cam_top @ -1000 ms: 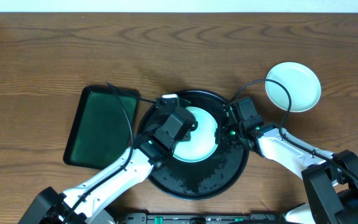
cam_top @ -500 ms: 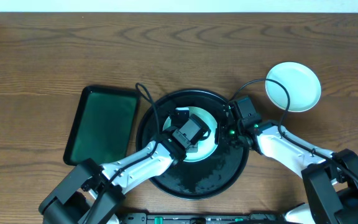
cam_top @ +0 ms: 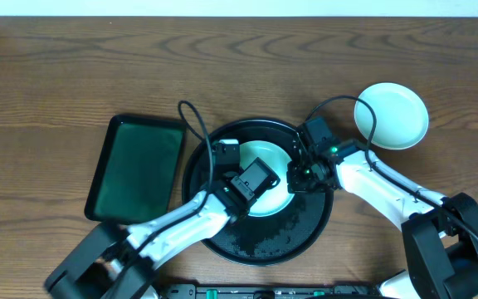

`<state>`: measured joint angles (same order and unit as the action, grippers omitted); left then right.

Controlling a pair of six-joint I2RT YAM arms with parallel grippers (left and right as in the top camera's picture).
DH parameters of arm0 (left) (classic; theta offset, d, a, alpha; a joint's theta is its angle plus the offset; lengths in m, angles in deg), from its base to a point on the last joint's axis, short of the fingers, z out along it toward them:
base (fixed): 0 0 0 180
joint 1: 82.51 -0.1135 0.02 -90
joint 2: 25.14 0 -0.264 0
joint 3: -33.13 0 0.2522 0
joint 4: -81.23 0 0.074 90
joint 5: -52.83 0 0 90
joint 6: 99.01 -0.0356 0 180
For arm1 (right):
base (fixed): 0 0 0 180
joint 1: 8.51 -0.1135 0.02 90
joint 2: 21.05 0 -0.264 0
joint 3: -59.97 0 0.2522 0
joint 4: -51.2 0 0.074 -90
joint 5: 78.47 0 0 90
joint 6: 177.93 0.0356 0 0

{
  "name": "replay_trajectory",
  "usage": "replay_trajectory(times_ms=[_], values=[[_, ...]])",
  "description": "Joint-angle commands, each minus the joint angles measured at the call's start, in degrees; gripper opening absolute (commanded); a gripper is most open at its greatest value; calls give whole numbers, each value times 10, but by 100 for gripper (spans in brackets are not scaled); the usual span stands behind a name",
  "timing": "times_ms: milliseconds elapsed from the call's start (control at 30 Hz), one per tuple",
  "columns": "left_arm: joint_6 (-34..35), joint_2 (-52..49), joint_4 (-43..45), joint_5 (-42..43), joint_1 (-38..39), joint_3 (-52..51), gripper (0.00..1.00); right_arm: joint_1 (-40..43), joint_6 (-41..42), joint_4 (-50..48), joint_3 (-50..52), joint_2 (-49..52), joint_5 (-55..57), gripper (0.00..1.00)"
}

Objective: Clean dirty plates on tray and stack at the side

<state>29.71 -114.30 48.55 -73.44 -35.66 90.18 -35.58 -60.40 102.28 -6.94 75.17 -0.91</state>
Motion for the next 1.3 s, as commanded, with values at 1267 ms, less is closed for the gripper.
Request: replay_trajectory(times_ms=[1267], values=[[-47, 177, -108, 193, -440, -19, 7, -331, -535, 183, -338, -29, 947, 1]])
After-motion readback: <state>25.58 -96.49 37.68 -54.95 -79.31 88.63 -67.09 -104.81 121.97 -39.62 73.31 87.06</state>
